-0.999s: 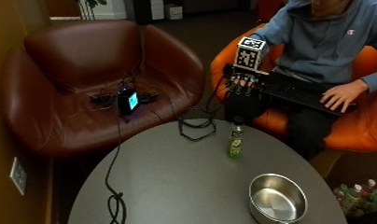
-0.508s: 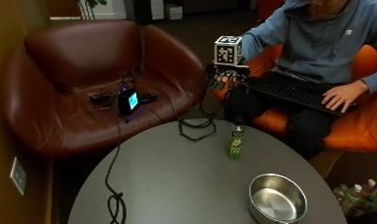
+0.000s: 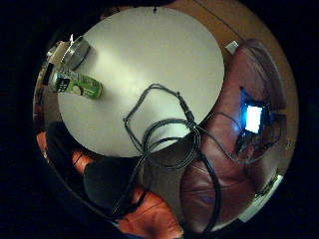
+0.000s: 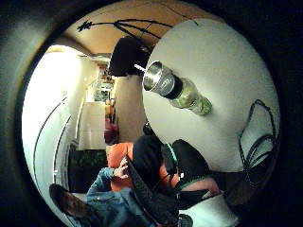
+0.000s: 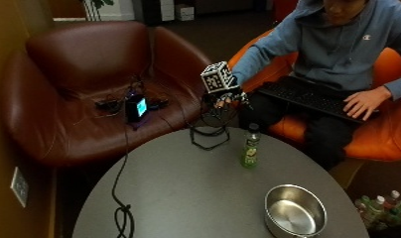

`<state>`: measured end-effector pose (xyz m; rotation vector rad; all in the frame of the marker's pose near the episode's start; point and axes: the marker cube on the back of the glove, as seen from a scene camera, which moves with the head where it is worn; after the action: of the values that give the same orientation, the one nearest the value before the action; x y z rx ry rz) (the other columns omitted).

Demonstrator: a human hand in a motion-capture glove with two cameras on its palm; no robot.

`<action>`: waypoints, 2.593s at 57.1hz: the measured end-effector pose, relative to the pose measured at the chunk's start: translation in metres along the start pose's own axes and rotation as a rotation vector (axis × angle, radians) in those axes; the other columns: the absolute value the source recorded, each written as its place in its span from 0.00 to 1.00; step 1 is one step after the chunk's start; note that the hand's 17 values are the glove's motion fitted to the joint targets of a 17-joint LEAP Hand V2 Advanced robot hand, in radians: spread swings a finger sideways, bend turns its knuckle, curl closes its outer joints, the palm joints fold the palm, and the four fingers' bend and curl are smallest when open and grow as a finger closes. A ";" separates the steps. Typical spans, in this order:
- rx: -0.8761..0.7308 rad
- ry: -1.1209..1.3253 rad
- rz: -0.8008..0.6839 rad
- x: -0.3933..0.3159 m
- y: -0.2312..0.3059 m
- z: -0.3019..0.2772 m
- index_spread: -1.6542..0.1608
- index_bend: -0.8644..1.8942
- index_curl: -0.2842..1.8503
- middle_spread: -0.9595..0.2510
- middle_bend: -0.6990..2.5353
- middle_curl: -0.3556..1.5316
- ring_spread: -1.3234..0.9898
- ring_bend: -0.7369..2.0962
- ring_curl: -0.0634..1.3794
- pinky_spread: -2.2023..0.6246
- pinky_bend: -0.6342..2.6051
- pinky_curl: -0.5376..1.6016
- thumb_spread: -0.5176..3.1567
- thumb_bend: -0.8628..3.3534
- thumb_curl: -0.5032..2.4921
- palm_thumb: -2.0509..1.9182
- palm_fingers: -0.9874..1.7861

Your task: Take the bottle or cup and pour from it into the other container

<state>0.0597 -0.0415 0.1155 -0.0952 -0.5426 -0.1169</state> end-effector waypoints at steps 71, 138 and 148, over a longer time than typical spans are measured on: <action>-0.236 -0.841 -0.134 -0.034 -0.087 0.149 0.66 0.38 0.23 0.61 0.30 0.36 0.51 0.40 0.24 0.82 0.34 0.41 0.35 0.20 0.30 0.73 0.42; 0.013 -0.733 0.107 -0.078 -0.091 0.045 0.75 0.37 0.34 0.65 0.35 0.45 0.44 0.40 0.35 0.66 0.26 0.40 0.14 0.20 0.40 0.81 0.78; 0.040 -0.661 0.113 -0.098 -0.090 0.023 0.75 0.37 0.35 0.65 0.35 0.46 0.44 0.40 0.36 0.66 0.26 0.41 0.14 0.20 0.40 0.81 0.78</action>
<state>-0.0478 -0.1190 0.0895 -0.1251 -1.1968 0.0415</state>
